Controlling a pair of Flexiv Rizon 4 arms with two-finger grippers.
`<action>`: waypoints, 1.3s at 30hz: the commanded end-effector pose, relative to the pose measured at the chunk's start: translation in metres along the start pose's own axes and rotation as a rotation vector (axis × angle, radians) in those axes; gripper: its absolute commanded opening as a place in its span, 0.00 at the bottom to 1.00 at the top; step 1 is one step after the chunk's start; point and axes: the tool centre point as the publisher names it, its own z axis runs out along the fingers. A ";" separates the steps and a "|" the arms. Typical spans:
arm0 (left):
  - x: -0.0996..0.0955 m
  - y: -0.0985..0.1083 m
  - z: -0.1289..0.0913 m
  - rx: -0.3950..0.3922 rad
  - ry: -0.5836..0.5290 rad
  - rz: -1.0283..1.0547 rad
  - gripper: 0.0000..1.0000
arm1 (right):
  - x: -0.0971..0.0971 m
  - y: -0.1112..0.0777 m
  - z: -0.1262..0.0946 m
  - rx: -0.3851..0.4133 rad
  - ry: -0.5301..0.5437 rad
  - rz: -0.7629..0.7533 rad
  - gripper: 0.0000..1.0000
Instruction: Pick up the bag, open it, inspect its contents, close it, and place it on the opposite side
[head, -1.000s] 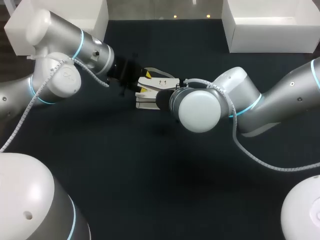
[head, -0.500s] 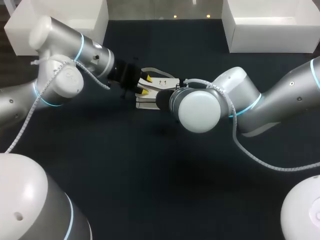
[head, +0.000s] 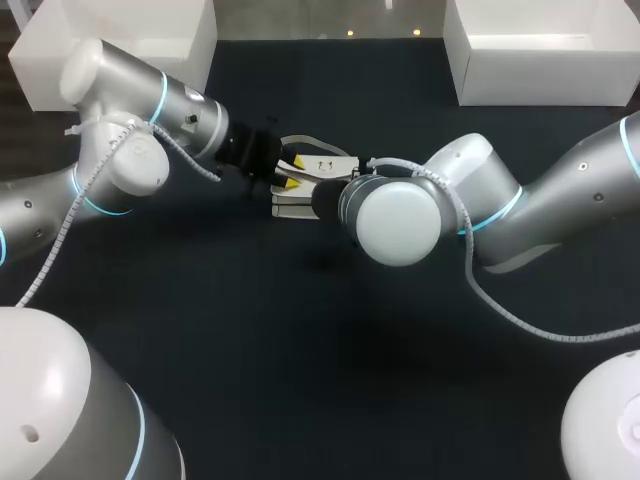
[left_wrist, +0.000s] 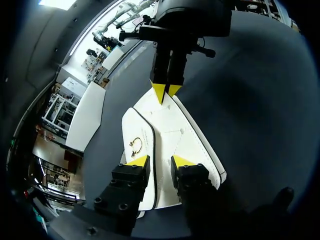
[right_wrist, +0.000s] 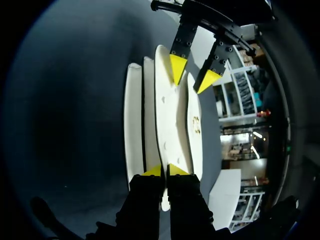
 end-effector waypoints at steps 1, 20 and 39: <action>0.000 0.001 0.007 0.010 -0.011 0.007 0.29 | 0.002 0.000 0.000 0.000 -0.004 0.001 0.00; 0.005 -0.001 0.011 0.004 -0.021 0.040 0.22 | 0.002 0.000 0.000 0.000 -0.004 0.001 0.00; -0.007 0.009 0.017 0.001 -0.045 0.023 0.00 | 0.002 0.000 0.000 0.000 -0.004 0.001 0.00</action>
